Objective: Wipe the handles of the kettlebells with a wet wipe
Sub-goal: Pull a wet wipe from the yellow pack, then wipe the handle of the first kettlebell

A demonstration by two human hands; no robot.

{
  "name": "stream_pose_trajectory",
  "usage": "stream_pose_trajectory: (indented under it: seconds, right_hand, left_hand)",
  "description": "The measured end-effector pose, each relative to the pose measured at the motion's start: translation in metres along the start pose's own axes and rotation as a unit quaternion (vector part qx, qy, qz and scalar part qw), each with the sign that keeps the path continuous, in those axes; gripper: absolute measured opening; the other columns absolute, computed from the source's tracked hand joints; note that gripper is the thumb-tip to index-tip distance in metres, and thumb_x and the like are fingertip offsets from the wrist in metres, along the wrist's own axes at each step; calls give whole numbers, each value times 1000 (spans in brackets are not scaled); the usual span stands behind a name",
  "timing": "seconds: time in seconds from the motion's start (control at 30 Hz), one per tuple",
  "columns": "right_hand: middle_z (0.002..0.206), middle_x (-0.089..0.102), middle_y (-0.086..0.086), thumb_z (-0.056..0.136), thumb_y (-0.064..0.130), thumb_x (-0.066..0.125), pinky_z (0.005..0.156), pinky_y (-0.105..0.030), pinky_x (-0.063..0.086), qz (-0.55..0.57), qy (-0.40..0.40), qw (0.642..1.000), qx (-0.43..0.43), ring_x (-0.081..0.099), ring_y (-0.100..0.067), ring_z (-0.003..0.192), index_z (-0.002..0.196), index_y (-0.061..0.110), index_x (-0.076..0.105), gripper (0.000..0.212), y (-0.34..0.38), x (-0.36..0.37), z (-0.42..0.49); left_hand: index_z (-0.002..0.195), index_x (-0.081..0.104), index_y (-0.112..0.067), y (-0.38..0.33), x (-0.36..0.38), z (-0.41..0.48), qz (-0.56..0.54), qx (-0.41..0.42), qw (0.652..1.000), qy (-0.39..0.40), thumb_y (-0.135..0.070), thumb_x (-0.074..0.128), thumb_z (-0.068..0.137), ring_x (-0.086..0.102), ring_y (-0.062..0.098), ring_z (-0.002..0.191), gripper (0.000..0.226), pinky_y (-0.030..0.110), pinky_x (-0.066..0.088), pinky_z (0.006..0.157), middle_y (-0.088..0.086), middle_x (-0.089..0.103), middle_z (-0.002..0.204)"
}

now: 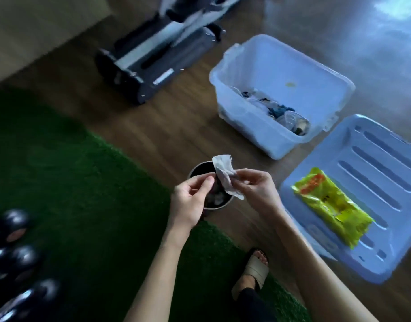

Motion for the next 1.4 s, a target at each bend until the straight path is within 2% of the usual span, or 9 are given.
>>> stream_pose_trajectory:
  seconds: [0.17,0.37,0.6,0.77,0.93,1.1,1.17,1.27,1.4]
  right_hand:
    - [54,62,22,82,25,83,54,-10,37,-131,35,986,-95,54,8,52,84,22,81,4,74,177,-85]
    - [55,59,34,82,22,82,56,-7,39,-223,162,946,-168,57,15,58,82,21,81,2,122,403,-234]
    - [67,70,18,83,26,80,56,-11,42,-298,306,879,-210,64,6,68,82,27,80,2,109,642,-394]
    - [78,76,15,82,28,80,67,-29,56,-336,360,846,-205,70,-4,74,85,30,80,4,73,781,-476]
    - [73,74,13,82,26,80,65,-34,57,-372,371,825,-208,69,-8,69,79,27,78,4,31,892,-534]
    - [83,76,13,84,27,77,61,-21,48,-413,388,800,-199,68,-6,75,86,30,80,4,-35,982,-582]
    - [85,77,12,86,28,76,59,-18,46,-426,383,795,-198,66,-6,73,90,29,80,6,-61,1008,-598]
    - [84,77,9,87,30,74,65,-33,57,-452,373,787,-191,69,-11,75,92,29,80,8,-106,1040,-617]
    - [85,76,6,87,31,72,68,-35,58,-490,347,776,-194,70,-16,79,96,28,79,12,-170,1075,-634]
  left_hand:
    - [107,77,-35,36,-232,-117,107,38,979,-170,-23,70,93,68,-5,90,19,9,50,75,-20,75,99]
    - [106,76,-34,116,-452,-296,177,15,941,-288,-17,71,92,66,-4,88,22,16,54,79,-17,72,99]
    - [109,71,-34,223,-635,-471,277,-67,870,-403,-23,69,92,60,5,99,20,30,57,76,-17,64,110]
    - [110,72,-34,310,-733,-539,347,-120,831,-418,-22,72,88,58,9,102,25,31,55,85,-16,60,115]
    - [108,71,-35,402,-809,-575,353,-139,834,-400,-21,71,86,58,9,107,26,33,52,90,-16,59,118]
    - [111,70,-34,504,-860,-600,367,-149,849,-349,-19,67,85,56,12,113,30,37,51,90,-14,58,120]
    - [109,70,-32,545,-879,-608,376,-140,850,-341,-18,69,83,56,14,113,30,38,51,89,-13,58,119]
    - [107,70,-29,605,-904,-614,388,-113,852,-332,-15,76,78,60,18,104,33,40,53,84,-10,60,114]
    - [107,70,-26,688,-923,-609,435,-58,850,-293,-15,75,80,59,20,104,30,41,53,85,-7,61,115]
Point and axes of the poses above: each hand's wrist, its own z-axis towards the middle knuckle, its own x-axis out of the palm, y = z × x, the point moved 7 cm from there along z, towards the middle knuckle
